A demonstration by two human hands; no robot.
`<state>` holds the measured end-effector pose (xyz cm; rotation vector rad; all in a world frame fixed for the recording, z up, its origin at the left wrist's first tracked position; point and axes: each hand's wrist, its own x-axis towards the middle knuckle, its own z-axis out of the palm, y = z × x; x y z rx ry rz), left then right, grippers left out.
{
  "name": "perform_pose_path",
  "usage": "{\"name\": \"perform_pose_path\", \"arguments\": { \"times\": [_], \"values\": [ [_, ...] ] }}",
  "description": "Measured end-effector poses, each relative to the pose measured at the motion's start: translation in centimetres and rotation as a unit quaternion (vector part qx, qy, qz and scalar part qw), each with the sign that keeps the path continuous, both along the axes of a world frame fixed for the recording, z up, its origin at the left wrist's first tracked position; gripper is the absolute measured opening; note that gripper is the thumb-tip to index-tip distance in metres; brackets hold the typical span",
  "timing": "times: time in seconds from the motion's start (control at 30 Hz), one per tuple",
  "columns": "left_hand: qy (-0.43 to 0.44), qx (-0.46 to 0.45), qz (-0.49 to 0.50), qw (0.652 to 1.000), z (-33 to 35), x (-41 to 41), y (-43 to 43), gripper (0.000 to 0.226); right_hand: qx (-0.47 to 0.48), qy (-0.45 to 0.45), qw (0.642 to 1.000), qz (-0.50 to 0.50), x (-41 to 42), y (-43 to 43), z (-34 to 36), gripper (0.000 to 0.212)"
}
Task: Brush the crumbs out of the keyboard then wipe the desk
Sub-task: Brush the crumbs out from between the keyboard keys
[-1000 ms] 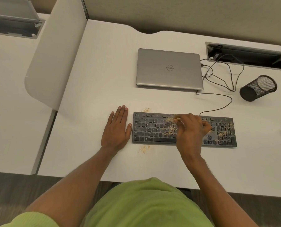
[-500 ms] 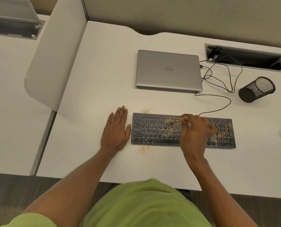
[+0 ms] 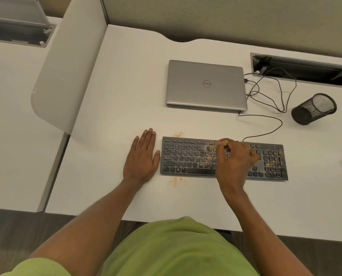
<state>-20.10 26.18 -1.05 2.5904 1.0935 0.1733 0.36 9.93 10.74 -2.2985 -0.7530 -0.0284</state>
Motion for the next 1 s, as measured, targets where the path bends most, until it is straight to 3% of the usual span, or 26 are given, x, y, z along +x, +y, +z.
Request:
{"name": "perform_pose_path", "arguments": {
  "times": [0.27,0.43,0.73,0.87,1.0],
  "values": [
    [0.005,-0.001,0.000,1.000,0.2,0.0,0.0,0.069,0.024,0.061,0.998,-0.007,0.2,1.3,-0.8,0.016],
    [0.005,-0.004,0.001,1.000,0.2,0.0,0.0,0.070,-0.014,0.017,0.999,-0.039,1.1,0.5,-0.9,0.019],
    [0.009,-0.003,0.001,1.000,0.1,0.0,0.0,0.069,0.042,0.071,0.996,-0.024,0.6,1.1,0.0,0.016],
    [0.009,-0.003,0.003,1.000,0.1,0.1,0.0,0.069,-0.018,0.031,0.997,-0.071,1.7,0.2,-0.8,0.020],
    [0.011,-0.002,0.002,1.000,0.0,0.1,0.0,0.069,0.000,0.022,0.996,-0.089,2.3,-0.3,-0.3,0.023]
  ]
}}
